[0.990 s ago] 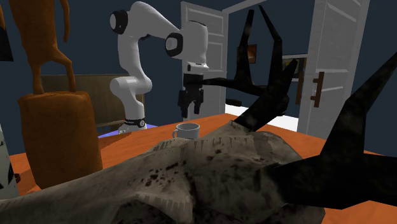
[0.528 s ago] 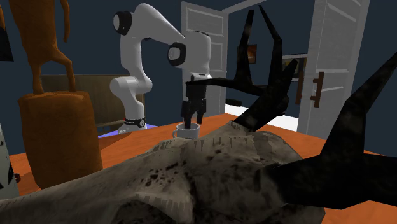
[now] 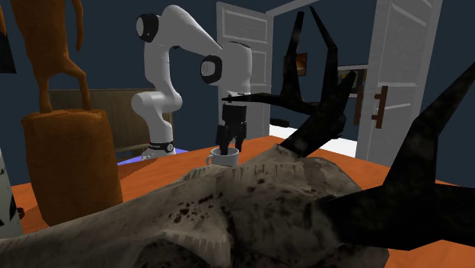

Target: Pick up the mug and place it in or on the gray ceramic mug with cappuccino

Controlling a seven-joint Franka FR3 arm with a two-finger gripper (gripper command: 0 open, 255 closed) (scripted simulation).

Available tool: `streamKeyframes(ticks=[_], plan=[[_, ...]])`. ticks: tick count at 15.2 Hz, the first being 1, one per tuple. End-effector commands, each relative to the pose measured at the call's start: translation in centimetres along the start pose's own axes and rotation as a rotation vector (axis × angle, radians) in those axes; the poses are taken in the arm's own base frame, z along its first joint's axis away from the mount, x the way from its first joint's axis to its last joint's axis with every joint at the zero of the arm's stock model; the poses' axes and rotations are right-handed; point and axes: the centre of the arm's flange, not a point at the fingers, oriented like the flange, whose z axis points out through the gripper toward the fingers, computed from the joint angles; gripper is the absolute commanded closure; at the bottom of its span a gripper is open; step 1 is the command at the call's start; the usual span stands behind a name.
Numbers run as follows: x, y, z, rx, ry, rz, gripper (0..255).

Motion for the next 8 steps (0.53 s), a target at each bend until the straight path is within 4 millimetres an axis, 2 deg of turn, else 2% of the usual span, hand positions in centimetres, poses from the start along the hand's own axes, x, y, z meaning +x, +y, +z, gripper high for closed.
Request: streamKeyframes(ticks=[1,2,3,8], plan=[[0.0,0.0,0.0,0.0,0.0,0.0,0],[0.0,0.0,0.0,0.0,0.0,0.0,0],[0.0,0.0,0.0,0.0,0.0,0.0,255],[0.0,0.0,0.0,0.0,0.0,0.0,255]])
